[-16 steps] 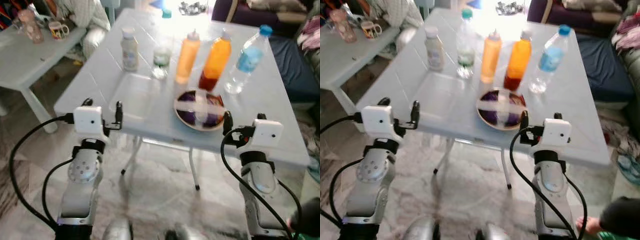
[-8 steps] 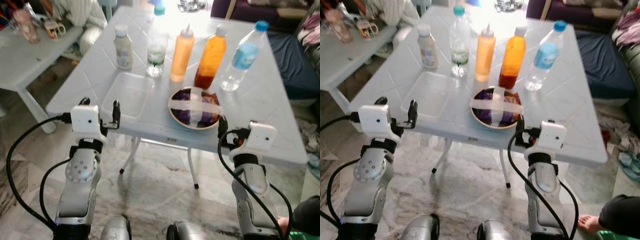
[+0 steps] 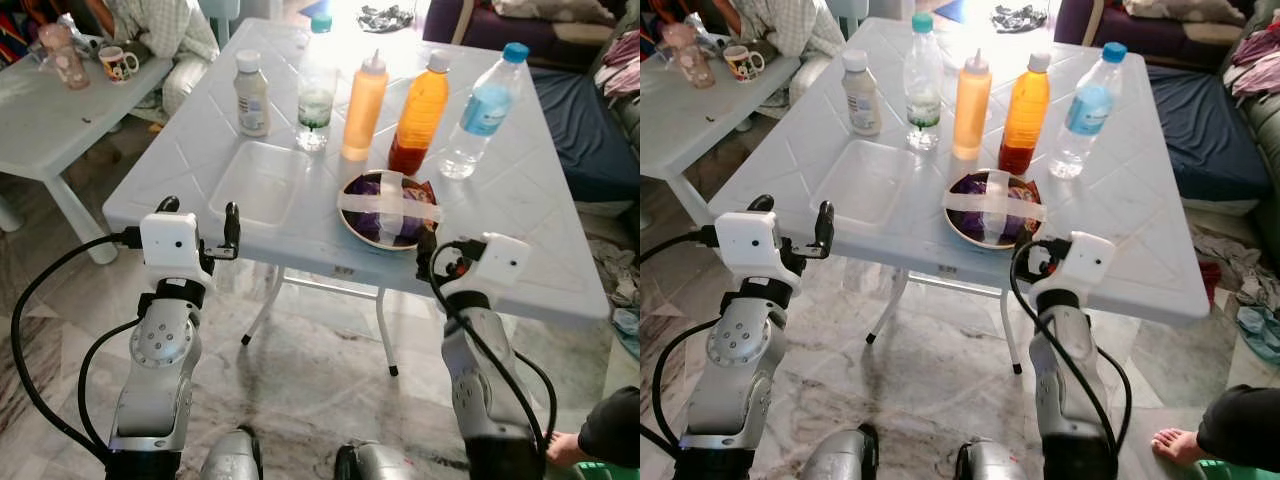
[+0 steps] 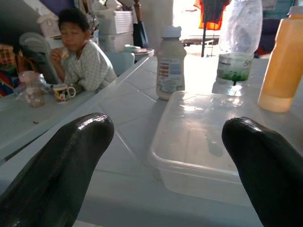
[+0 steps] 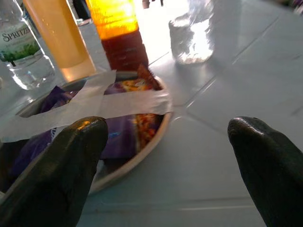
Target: Restocking fridge
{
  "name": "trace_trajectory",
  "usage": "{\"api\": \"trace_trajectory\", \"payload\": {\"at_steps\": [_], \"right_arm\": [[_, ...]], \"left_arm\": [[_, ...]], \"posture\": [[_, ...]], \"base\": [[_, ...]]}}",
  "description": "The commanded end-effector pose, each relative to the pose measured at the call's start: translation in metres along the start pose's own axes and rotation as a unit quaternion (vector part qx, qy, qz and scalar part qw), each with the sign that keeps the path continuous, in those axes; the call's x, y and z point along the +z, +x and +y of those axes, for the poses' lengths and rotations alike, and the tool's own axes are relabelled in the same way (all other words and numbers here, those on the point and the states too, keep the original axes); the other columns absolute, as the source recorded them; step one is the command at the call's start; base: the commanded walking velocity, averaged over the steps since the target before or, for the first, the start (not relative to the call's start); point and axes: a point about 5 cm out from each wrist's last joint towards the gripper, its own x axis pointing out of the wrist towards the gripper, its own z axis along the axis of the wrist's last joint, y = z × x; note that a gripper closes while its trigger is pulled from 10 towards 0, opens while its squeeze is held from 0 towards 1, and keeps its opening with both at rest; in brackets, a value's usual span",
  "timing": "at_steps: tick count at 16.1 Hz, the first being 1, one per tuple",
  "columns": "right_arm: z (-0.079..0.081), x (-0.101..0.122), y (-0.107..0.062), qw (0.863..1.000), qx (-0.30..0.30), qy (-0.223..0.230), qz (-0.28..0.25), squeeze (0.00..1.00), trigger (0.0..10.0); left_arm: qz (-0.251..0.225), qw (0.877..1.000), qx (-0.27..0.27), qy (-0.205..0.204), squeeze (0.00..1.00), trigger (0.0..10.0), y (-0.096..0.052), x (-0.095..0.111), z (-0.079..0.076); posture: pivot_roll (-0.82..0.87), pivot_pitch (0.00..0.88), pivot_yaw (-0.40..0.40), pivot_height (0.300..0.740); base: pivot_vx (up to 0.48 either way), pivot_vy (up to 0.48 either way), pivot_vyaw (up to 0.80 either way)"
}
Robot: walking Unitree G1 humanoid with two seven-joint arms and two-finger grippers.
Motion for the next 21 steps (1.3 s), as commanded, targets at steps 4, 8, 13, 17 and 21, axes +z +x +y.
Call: {"api": "trace_trajectory", "payload": {"at_steps": [4,8,13,17,21], "right_arm": [[0.015,-0.011,0.006,0.998,0.017,0.033,0.041,0.00,10.0],[0.019,-0.021,0.007,0.996,0.021,0.040,0.082,0.00,10.0],[0.025,-0.022,0.005,0.994,0.026,0.052,0.090,0.00,0.0],[0.018,-0.020,0.008,0.994,0.001,0.051,0.095,0.00,1.8],[0.002,-0.010,0.017,0.994,-0.045,0.061,0.080,0.00,3.1]], "left_arm": [[-0.009,1.000,-0.012,0.000,0.00,10.0,0.002,0.006,-0.006],[-0.001,1.000,-0.011,-0.016,0.00,10.0,0.002,0.004,-0.008],[0.006,1.000,-0.011,-0.024,0.00,10.0,0.003,0.004,-0.012],[0.008,1.000,-0.012,-0.027,0.00,10.0,0.003,0.004,-0.013],[0.010,0.999,-0.015,-0.031,0.00,10.0,0.003,0.005,-0.015]], "posture": [[0.10,0.165,-0.046,0.740],[0.10,0.176,-0.050,0.740],[0.09,0.182,-0.049,0.740],[0.09,0.186,-0.048,0.740],[0.10,0.189,-0.044,0.740]], "base": [[0.000,0.000,0.00],[0.000,0.000,0.00],[0.000,0.000,0.00],[0.000,0.000,0.00],[0.000,0.000,0.00]]}}
